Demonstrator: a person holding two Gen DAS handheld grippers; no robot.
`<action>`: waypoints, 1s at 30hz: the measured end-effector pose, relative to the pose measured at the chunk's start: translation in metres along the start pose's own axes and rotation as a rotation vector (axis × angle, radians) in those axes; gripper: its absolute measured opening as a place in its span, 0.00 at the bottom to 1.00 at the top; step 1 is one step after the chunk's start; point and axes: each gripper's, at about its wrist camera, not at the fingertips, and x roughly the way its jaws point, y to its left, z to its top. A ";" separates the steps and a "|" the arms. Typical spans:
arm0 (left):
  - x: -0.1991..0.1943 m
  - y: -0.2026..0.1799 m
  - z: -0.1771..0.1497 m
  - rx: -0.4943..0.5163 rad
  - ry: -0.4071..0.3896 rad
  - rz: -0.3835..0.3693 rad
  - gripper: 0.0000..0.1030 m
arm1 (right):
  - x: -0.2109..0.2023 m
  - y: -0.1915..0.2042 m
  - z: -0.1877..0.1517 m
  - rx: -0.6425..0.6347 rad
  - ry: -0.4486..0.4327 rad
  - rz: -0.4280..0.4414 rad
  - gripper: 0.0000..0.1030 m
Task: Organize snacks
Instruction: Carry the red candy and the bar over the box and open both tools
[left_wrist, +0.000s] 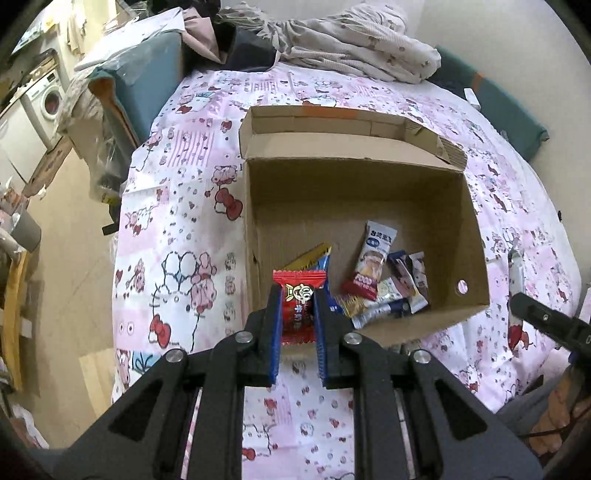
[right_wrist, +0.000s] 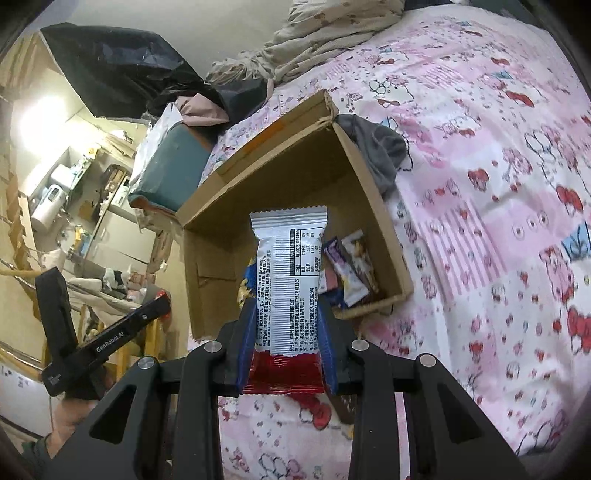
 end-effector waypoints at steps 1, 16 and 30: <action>0.004 0.000 0.001 0.002 0.003 0.001 0.12 | 0.002 0.000 0.004 -0.005 -0.005 -0.002 0.32; 0.041 -0.002 -0.001 0.034 -0.001 -0.015 0.12 | 0.050 -0.006 0.028 -0.077 0.036 -0.139 0.32; 0.032 -0.006 -0.002 0.023 -0.037 -0.043 0.13 | 0.061 -0.009 0.023 -0.066 0.068 -0.148 0.34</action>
